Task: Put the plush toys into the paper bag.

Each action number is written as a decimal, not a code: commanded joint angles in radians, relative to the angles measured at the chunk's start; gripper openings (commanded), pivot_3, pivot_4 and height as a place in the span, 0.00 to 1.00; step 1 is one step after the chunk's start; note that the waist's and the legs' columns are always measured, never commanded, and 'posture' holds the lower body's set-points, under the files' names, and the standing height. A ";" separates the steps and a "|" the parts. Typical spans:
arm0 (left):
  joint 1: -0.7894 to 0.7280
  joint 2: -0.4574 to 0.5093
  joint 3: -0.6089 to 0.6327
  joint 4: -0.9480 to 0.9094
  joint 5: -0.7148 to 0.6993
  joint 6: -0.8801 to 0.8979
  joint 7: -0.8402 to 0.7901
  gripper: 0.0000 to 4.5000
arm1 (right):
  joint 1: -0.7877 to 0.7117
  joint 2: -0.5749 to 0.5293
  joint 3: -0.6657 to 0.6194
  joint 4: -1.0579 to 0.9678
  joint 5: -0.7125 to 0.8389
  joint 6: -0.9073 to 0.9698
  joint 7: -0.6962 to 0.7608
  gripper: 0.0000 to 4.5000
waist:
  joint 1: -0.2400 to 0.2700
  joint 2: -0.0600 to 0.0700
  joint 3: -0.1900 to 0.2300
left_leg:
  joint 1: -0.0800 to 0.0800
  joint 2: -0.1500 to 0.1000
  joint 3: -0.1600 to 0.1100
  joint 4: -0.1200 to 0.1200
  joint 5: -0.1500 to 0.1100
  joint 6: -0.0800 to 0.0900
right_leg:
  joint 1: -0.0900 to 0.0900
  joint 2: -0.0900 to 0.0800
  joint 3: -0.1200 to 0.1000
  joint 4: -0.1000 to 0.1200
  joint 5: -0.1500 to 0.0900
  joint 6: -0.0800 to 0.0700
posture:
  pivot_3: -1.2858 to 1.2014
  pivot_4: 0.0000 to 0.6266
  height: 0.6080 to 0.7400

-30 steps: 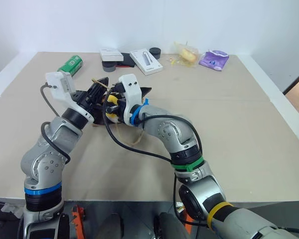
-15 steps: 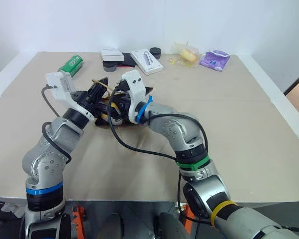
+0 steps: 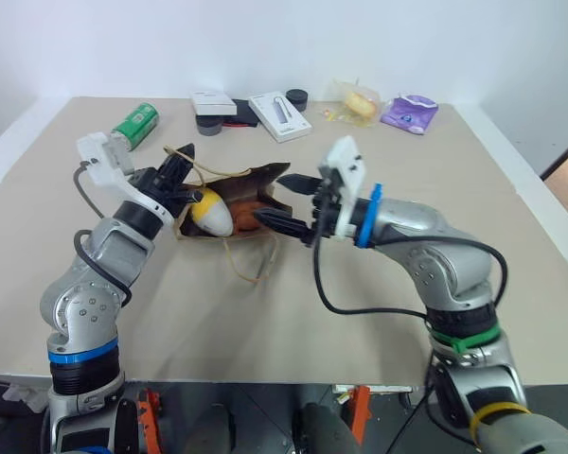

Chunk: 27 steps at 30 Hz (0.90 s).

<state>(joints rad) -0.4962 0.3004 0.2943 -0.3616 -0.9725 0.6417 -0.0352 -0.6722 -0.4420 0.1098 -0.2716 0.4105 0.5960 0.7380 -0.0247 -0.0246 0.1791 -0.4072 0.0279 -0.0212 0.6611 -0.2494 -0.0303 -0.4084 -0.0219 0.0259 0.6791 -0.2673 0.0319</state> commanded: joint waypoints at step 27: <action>-0.033 0.016 0.040 0.011 -0.036 -0.002 0.011 0.00 | 0.067 -0.044 0.171 0.368 -0.849 -1.320 -0.386 0.14 | 0.003 -0.004 0.002 | 0.002 0.001 -0.004 -0.004 0.012 -0.016 | 0.002 0.001 -0.003 0.001 0.004 -0.004 | 0.52 0.24 1.00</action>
<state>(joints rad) -0.5077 0.3021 0.3156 -0.3323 -0.9911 0.6419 -0.0264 -0.5723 -0.4876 0.3288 0.1225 -0.4814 -0.7301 0.3673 -0.0212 -0.0290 0.1813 -0.4048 0.0290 -0.0251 0.6568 -0.2370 -0.0464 -0.4067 -0.0208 0.0225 0.6797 -0.2626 0.0273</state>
